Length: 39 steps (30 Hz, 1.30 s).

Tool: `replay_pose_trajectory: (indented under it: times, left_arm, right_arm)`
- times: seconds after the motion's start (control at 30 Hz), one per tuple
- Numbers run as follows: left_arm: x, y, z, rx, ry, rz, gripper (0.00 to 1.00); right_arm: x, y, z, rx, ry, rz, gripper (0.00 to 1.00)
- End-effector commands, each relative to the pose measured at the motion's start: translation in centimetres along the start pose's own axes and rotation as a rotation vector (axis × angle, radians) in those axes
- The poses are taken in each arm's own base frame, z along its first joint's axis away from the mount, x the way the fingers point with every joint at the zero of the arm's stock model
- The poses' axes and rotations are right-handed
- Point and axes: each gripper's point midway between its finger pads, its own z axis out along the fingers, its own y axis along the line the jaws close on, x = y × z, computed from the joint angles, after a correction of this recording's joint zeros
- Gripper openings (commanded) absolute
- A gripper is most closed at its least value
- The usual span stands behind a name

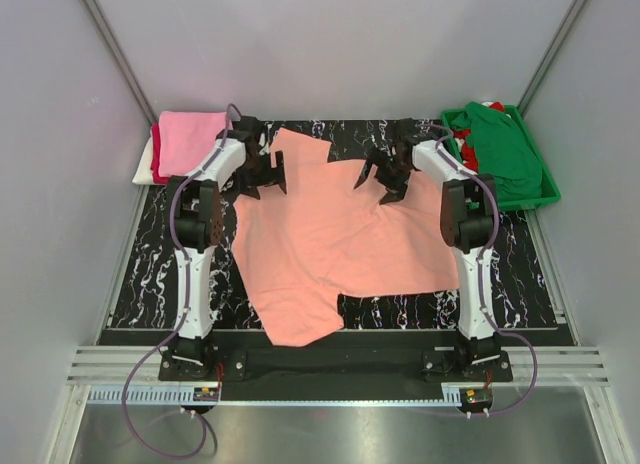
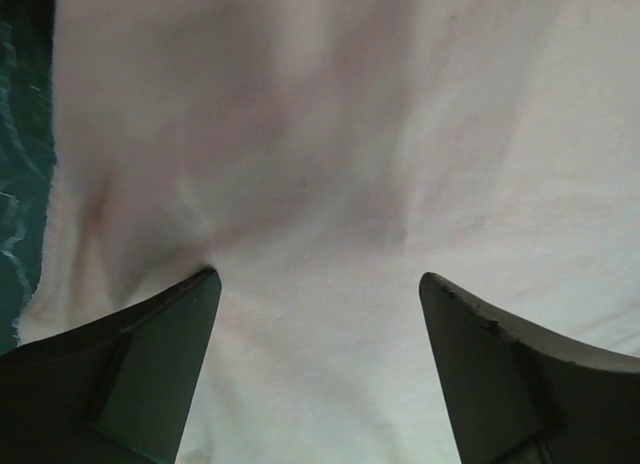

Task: Fold and stack the t-shirts
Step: Fold the tshirt

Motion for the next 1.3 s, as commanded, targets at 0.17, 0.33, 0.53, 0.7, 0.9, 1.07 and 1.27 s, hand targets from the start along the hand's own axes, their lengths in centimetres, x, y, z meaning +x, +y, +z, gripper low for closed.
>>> replay_pose_trajectory:
  times: [0.17,0.33,0.53,0.7,0.9,1.07,1.27]
  left_arm:
    - [-2.5,2.8,0.9,-0.025,0.051,0.025,0.89]
    - [-3.4,3.2,-0.9,0.013,0.023,0.002,0.90]
    - [-4.3,0.7,-8.8,0.058,-0.111,0.027,0.93]
    - [-4.3,-1.9,-18.4,0.065,-0.250,0.068,0.95]
    - [2.9,-3.4,-24.4,0.034,-0.303,0.124,0.95]
    - [16.2,-1.2,-20.3,-0.095,-0.152,0.112,0.92]
    - [30.0,0.5,-17.4,-0.043,-0.037,0.039,0.89]
  right_arm:
    - [-1.8,3.6,2.1,-0.085,0.019,0.040,1.00]
    - [-2.4,4.0,2.0,-0.083,0.013,0.005,1.00]
    - [-3.0,6.8,-2.4,-0.152,-0.039,-0.086,1.00]
    - [-2.6,8.3,-7.6,-0.162,-0.092,-0.133,1.00]
    - [0.9,6.7,-15.3,-0.087,-0.194,-0.159,1.00]
    - [6.3,1.2,-16.2,0.006,-0.216,-0.123,1.00]
    - [13.9,-3.0,-16.7,-0.060,-0.233,0.012,1.00]
